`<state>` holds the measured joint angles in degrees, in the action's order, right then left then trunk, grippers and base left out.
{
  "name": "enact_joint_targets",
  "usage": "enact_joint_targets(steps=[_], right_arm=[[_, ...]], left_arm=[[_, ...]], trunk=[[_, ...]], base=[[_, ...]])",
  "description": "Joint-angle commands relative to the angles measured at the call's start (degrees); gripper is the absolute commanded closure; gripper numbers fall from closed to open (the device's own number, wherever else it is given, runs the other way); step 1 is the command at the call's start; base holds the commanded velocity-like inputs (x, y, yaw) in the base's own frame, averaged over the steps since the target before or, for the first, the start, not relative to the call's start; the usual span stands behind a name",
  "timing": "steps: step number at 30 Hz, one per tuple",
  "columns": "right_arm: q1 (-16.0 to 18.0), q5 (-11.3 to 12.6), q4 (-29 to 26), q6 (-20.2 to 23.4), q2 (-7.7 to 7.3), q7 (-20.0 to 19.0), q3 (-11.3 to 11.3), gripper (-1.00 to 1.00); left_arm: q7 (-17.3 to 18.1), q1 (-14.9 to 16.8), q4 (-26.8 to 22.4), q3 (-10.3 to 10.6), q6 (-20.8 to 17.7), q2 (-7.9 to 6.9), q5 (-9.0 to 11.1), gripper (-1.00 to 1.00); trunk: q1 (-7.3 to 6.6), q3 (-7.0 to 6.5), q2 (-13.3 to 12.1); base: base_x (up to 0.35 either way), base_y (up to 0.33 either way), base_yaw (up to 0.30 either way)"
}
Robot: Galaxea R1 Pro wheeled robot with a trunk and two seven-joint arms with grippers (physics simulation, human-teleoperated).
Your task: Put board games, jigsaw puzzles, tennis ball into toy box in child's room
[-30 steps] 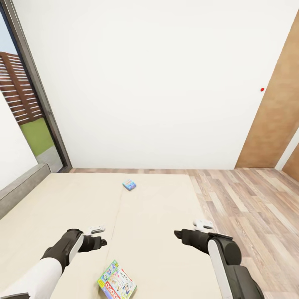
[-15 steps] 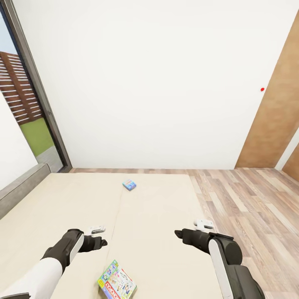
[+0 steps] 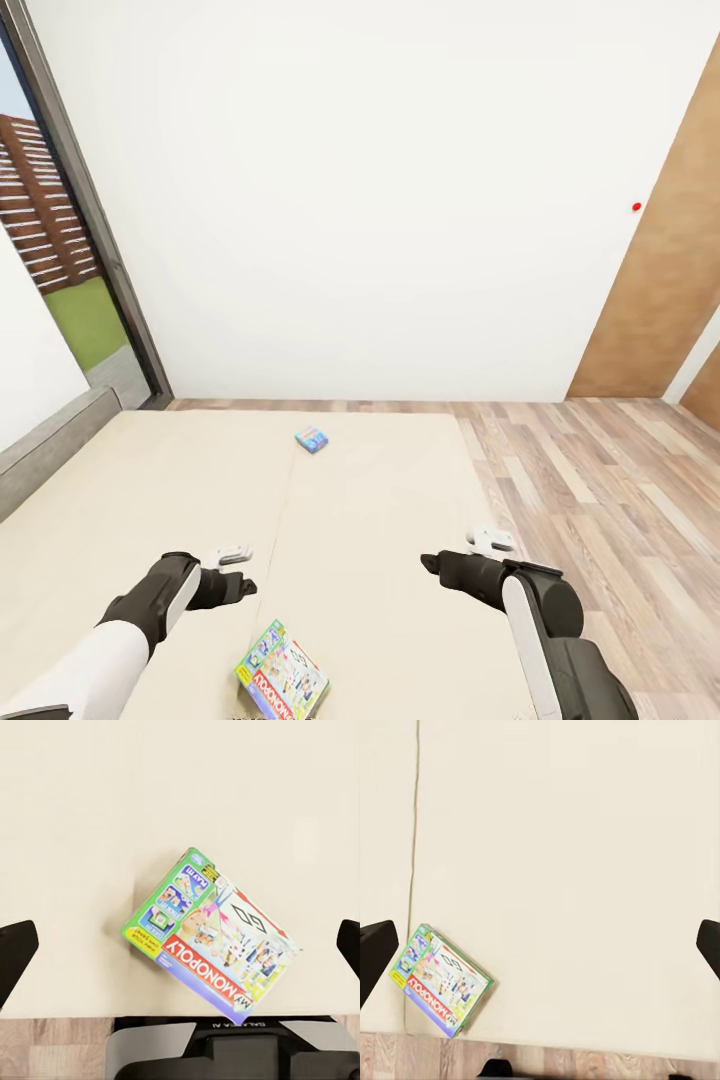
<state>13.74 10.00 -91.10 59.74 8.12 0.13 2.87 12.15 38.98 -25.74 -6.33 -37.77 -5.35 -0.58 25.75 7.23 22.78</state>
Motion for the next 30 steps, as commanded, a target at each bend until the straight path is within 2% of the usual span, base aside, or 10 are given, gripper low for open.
enact_joint_targets(steps=[1,7,12,17,30], right_arm=[[0.06,0.21,-0.05,0.26,0.05,0.01,0.15,-1.00],[0.06,0.20,-0.04,0.26,0.05,0.02,0.19,-1.00],[0.06,0.20,-0.04,0.26,0.05,0.04,0.20,-1.00],[0.06,0.20,-0.04,0.26,0.11,0.01,0.17,-1.00],[0.06,0.20,-0.04,0.26,0.06,0.04,0.15,-1.00]], left_arm=[[0.21,0.04,-0.05,-0.31,-0.45,0.04,-0.06,-1.00],[0.33,0.04,-0.02,-0.32,-0.86,-0.12,-0.02,-1.00],[0.35,0.15,-0.28,-0.35,-4.49,-0.47,0.13,-1.00],[0.50,0.20,-0.55,-0.37,-6.36,-0.85,0.21,-1.00],[1.54,0.37,-1.53,-0.38,-6.09,-1.53,0.33,-1.00]], trunk=[[0.03,0.22,0.13],[0.03,0.79,0.13],[0.03,1.26,0.13],[0.03,1.74,0.13],[0.03,2.96,0.13]], base=[[0.000,0.000,0.000],[0.000,0.000,0.000],[0.000,0.000,0.000],[0.000,0.000,0.000],[0.000,0.000,0.000]])
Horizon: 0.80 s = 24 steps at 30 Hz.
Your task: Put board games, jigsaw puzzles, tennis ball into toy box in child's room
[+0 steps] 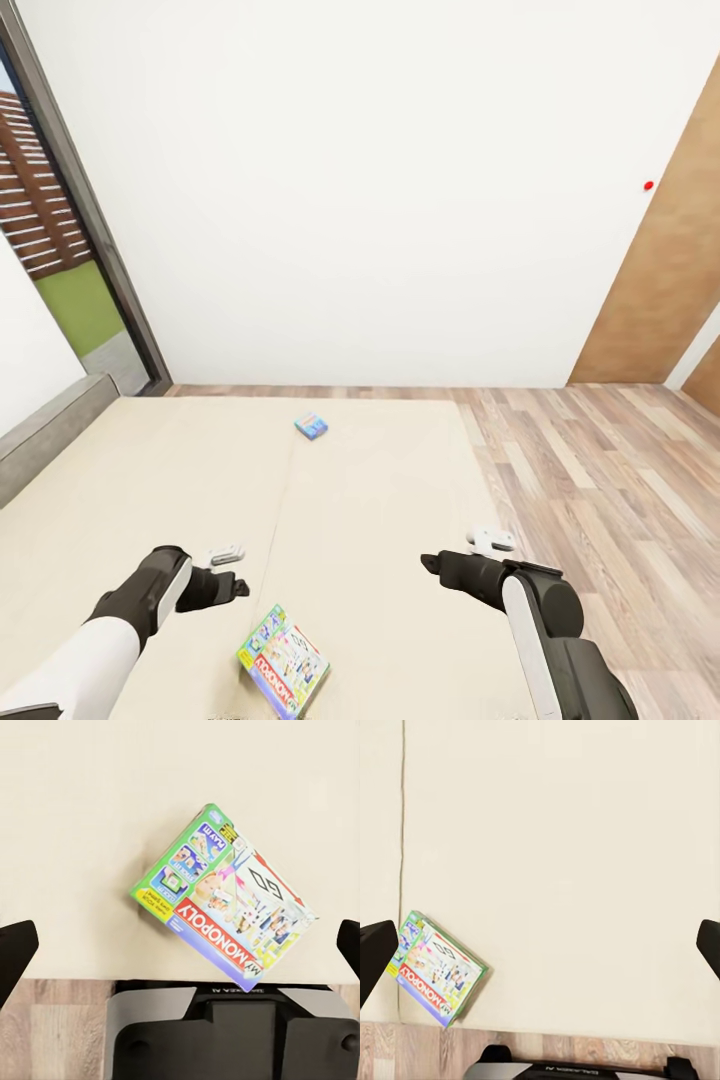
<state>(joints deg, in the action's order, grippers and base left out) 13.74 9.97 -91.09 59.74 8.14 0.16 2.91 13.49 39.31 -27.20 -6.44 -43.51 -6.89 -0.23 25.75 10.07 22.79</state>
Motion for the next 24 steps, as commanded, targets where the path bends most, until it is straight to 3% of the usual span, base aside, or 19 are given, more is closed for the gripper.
enact_joint_targets(steps=[1,4,7,10,24], right_arm=[[0.05,0.23,-0.05,0.26,0.05,0.02,0.13,-1.00],[0.05,0.23,-0.05,0.26,0.04,0.02,0.13,-1.00],[0.05,0.23,-0.05,0.26,0.04,0.02,0.13,-1.00],[0.05,0.23,-0.05,0.26,0.04,0.02,0.10,-1.00],[0.05,0.24,-0.05,0.26,0.04,0.02,0.11,-1.00]], left_arm=[[0.46,0.04,-0.08,-0.26,-0.33,-0.22,0.01,-1.00],[2.27,0.05,-0.11,-0.30,-0.29,-1.53,0.11,-1.00],[6.78,0.06,-0.12,-0.32,-0.27,-3.44,0.12,-1.00],[10.16,0.06,-0.13,-0.29,-0.27,-4.21,-0.14,-1.00],[12.73,0.06,-0.13,-0.25,0.72,-4.81,-0.48,-1.00]], trunk=[[0.03,0.22,0.13],[0.03,0.50,0.13],[0.03,0.79,0.13],[0.03,1.07,0.13],[0.03,2.39,0.13]], base=[[0.000,0.000,0.000],[0.000,0.000,0.000],[0.000,0.000,0.000],[0.000,0.000,0.000],[0.000,0.000,0.000]])
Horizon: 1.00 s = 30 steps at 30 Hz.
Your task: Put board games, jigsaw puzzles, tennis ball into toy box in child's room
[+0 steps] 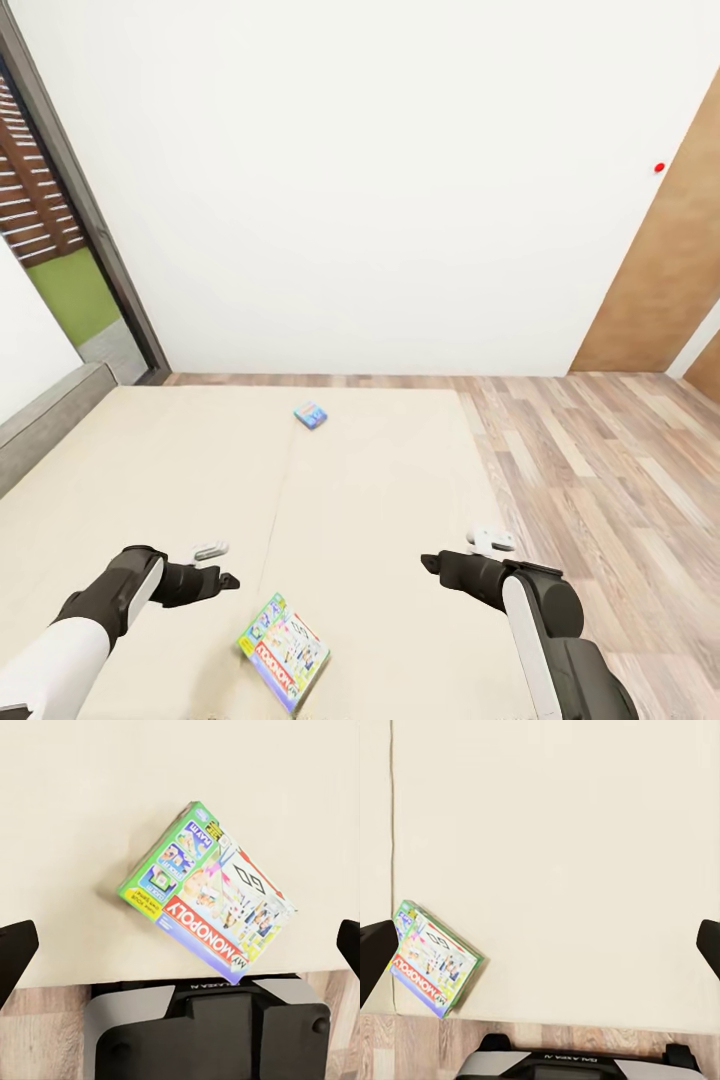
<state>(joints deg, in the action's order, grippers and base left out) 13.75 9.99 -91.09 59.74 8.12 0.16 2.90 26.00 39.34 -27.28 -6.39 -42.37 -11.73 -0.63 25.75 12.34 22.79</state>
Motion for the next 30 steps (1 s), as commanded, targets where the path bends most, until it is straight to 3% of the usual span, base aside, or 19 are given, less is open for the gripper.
enact_joint_targets(steps=[1,3,7,10,11,13,14,16,18,22,30], right_arm=[[0.05,0.25,-0.05,0.26,0.05,-0.01,0.14,-1.00],[0.05,0.45,-0.05,0.26,0.05,-0.12,0.15,-1.00],[0.04,3.21,-0.10,0.26,-0.02,-1.13,0.28,-1.00],[-0.02,8.39,-0.14,0.26,-0.69,-3.81,0.64,-1.00],[-0.11,11.64,-0.17,0.26,-1.62,-5.90,0.75,-1.00],[-0.18,14.97,-0.19,0.26,-3.05,-8.37,0.78,-1.00],[-0.29,18.12,-0.21,0.26,-4.78,-10.91,0.74,-1.00],[-0.47,22.09,-0.22,0.26,-7.39,-14.39,0.60,-1.00],[-0.63,24.59,-0.21,0.26,-9.30,-16.74,0.57,-1.00],[-0.76,26.39,-0.16,0.26,-10.87,-18.53,0.80,-1.00],[-0.82,27.20,-0.14,0.26,-11.48,-19.33,0.81,-1.00]], left_arm=[[0.24,0.04,-0.06,-0.29,-0.30,0.03,-0.09,-1.00],[0.25,0.04,-0.06,-0.29,-0.22,0.04,-0.08,-1.00],[0.30,0.04,-0.06,-0.24,-0.13,0.04,-0.08,-1.00],[0.44,0.04,-0.06,-0.21,-0.10,0.04,-0.07,-1.00],[0.54,0.04,-0.06,-0.21,-0.09,0.02,-0.07,-1.00],[0.60,0.04,-0.06,-0.20,-0.07,0.00,-0.09,-1.00],[0.64,0.04,-0.06,-0.20,-0.04,-0.02,-0.08,-1.00],[0.66,0.04,-0.06,-0.20,-0.02,0.03,-0.08,-1.00],[0.68,0.04,-0.06,-0.20,-0.01,0.13,-0.07,-1.00],[0.64,0.04,-0.06,-0.11,0.06,0.29,-0.07,-1.00],[0.49,0.04,-0.06,0.05,0.46,0.55,-0.07,-1.00]], trunk=[[0.03,0.21,0.12],[0.03,0.40,0.12],[0.03,0.78,0.12],[0.03,1.06,0.12],[0.03,1.16,0.12],[0.03,1.35,0.12],[0.03,1.44,0.12],[0.03,1.63,0.12],[0.03,1.82,0.12],[0.03,2.20,0.12],[0.03,2.95,0.12]], base=[[0.000,0.000,0.000],[0.000,0.000,0.000],[0.000,0.000,0.000],[0.000,0.000,0.000],[0.000,0.000,0.000],[0.000,0.000,0.000],[0.000,0.000,0.000],[0.000,0.000,0.000],[0.000,0.000,0.000],[0.000,0.000,0.000],[0.000,0.000,0.000]])
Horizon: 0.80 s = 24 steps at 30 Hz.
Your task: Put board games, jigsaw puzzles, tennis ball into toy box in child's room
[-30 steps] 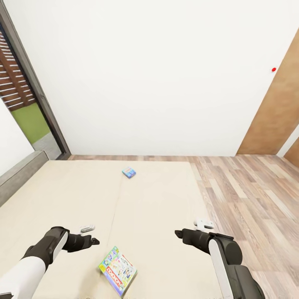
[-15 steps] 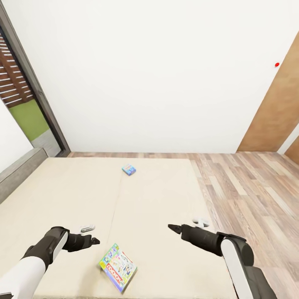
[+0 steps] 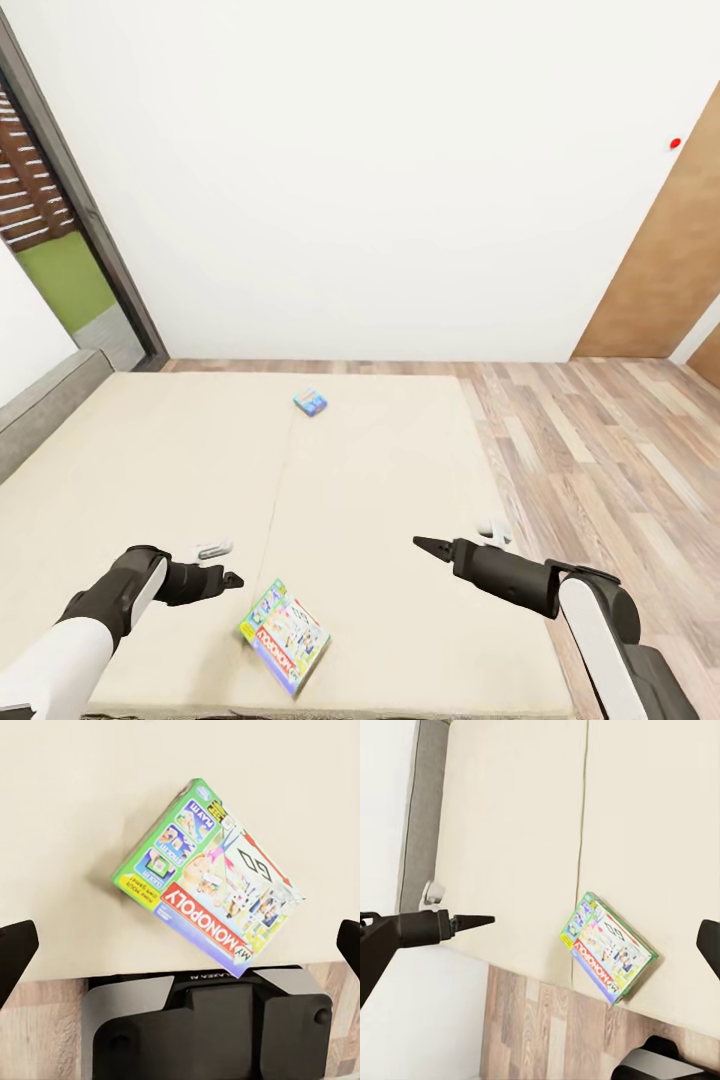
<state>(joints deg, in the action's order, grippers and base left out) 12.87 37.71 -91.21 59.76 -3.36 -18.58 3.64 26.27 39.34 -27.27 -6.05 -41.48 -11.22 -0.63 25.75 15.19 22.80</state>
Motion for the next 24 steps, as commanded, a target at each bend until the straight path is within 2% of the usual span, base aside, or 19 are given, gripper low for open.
enact_joint_targets(steps=[1,7,24], right_arm=[[0.05,-0.50,-0.02,0.24,0.01,-0.62,0.05,-1.00],[0.05,-0.38,-0.02,0.24,-0.05,-0.80,0.09,-1.00],[0.05,-0.35,-0.02,0.24,0.17,-0.75,-0.12,-1.00]], left_arm=[[0.21,0.04,-0.06,-0.30,-0.15,0.04,-0.08,-1.00],[0.26,0.04,-0.06,-0.28,2.29,0.05,-0.08,-1.00],[0.45,0.04,-0.06,-0.23,2.72,0.05,0.01,-1.00]], trunk=[[0.03,0.20,0.12],[0.03,0.77,0.12],[0.03,2.38,0.12]], base=[[0.000,0.000,0.000],[0.000,0.000,0.000],[0.000,0.000,0.000]])
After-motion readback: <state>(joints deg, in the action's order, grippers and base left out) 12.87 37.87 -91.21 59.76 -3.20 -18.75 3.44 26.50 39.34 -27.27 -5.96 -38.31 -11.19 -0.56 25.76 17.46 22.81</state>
